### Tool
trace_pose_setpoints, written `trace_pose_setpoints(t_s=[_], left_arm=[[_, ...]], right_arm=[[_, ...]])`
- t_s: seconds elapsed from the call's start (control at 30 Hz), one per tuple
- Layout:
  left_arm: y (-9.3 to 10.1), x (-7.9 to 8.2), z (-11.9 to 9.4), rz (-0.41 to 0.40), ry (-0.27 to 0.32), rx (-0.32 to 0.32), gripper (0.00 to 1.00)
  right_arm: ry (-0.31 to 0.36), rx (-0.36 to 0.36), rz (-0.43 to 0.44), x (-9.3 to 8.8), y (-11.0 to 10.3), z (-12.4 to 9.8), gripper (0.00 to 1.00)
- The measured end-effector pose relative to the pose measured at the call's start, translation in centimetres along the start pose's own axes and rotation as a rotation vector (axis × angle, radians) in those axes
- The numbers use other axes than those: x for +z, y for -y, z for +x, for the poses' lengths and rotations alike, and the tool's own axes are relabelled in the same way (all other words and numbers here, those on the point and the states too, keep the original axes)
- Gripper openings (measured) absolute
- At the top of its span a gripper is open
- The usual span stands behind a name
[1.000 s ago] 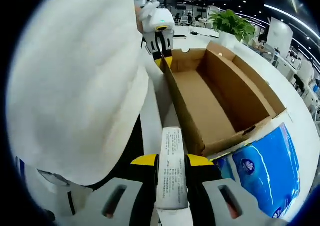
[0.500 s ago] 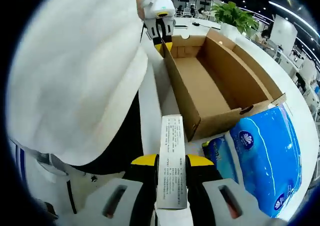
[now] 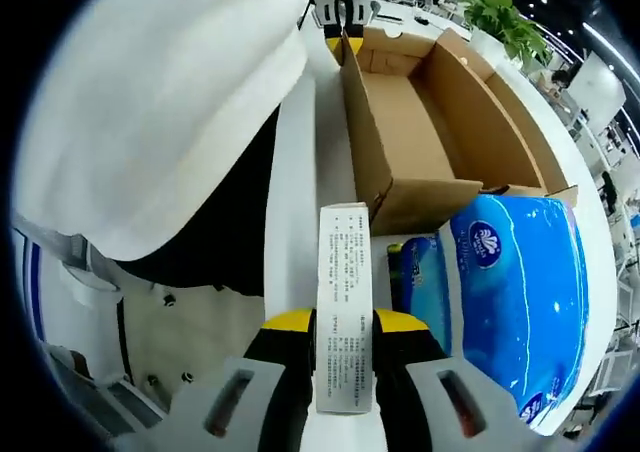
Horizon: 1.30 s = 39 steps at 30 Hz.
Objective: Operate the shoe box by opening the lid, removing the specified soft item, and placing it in the target area until the item is outside and the box remains undamaged.
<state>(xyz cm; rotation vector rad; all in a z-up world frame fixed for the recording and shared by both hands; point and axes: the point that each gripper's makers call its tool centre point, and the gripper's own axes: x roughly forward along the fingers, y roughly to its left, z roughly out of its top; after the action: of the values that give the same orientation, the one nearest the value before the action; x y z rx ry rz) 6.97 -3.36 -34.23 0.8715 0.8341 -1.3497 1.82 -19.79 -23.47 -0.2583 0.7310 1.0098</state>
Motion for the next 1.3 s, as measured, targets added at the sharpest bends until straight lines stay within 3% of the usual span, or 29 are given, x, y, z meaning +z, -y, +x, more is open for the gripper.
trace_pose_setpoints(t_s=[0.07, 0.17, 0.3, 0.47, 0.67, 0.7, 0.77, 0.93, 1.03, 1.07, 1.3], left_arm=[[0.0, 0.0, -0.1, -0.003, -0.003, 0.002, 0.03], [0.0, 0.0, -0.1, -0.007, -0.008, 0.005, 0.03], [0.0, 0.1, -0.1, -0.01, -0.014, 0.011, 0.03], [0.1, 0.1, -0.1, -0.013, -0.017, 0.013, 0.03], [0.1, 0.0, -0.1, -0.018, -0.029, 0.019, 0.03], [0.1, -0.1, -0.1, -0.019, -0.031, 0.017, 0.03], [0.0, -0.1, -0.1, -0.026, -0.04, 0.015, 0.03], [-0.1, -0.1, 0.0, -0.034, -0.051, 0.022, 0.03], [-0.2, -0.1, 0.0, -0.034, -0.054, 0.027, 0.03], [-0.1, -0.1, 0.0, -0.025, -0.059, 0.029, 0.03], [-0.1, -0.1, 0.0, -0.025, -0.059, 0.03, 0.03]], right_arm=[[-0.007, 0.015, -0.007, -0.7, 0.4, 0.2, 0.2], [-0.08, 0.04, -0.068, -3.6, 0.8, 0.4, 0.2], [-0.126, 0.045, -0.154, -5.1, 0.9, 0.9, 0.2], [-0.135, 0.066, -0.211, -5.2, 1.1, 1.2, 0.2], [-0.167, 0.08, -0.29, -8.3, 3.3, 0.5, 0.21], [-0.209, 0.082, -0.268, -9.7, 4.0, 0.3, 0.22], [-0.234, 0.079, -0.292, -10.7, 4.6, 0.1, 0.25], [-0.259, 0.083, -0.319, -11.6, 5.3, -0.8, 0.23], [-0.345, 0.069, -0.421, -12.5, 7.1, -1.5, 0.23], [-0.417, 0.073, -0.475, -13.7, 7.7, -1.7, 0.23], [-0.425, 0.014, -0.469, -13.9, 8.8, -2.6, 0.19]])
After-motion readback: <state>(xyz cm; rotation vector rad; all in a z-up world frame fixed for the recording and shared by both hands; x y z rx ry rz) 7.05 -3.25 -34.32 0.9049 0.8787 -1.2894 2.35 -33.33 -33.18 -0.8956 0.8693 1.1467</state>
